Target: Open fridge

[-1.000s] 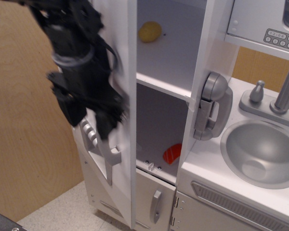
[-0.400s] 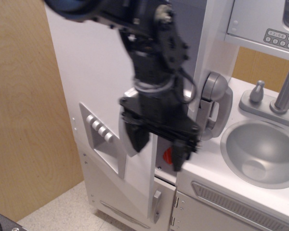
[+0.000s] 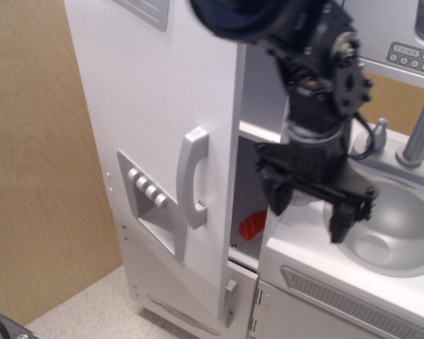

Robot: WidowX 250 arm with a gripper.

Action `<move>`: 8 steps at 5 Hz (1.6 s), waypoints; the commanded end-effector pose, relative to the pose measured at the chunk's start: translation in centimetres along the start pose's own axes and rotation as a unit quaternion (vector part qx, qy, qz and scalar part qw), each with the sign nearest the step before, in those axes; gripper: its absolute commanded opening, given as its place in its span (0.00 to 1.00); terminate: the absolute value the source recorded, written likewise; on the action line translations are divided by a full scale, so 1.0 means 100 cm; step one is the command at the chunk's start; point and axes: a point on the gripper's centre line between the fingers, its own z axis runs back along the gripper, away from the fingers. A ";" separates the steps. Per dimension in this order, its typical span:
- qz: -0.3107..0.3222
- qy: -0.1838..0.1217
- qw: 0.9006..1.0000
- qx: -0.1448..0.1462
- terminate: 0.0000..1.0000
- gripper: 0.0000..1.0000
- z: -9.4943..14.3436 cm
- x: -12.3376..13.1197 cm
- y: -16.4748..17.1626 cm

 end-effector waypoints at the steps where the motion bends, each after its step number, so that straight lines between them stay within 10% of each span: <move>1: 0.041 -0.057 0.997 0.020 0.00 1.00 0.024 0.039 0.026; 8: 0.066 0.011 0.995 0.075 0.00 1.00 0.052 -0.094 0.112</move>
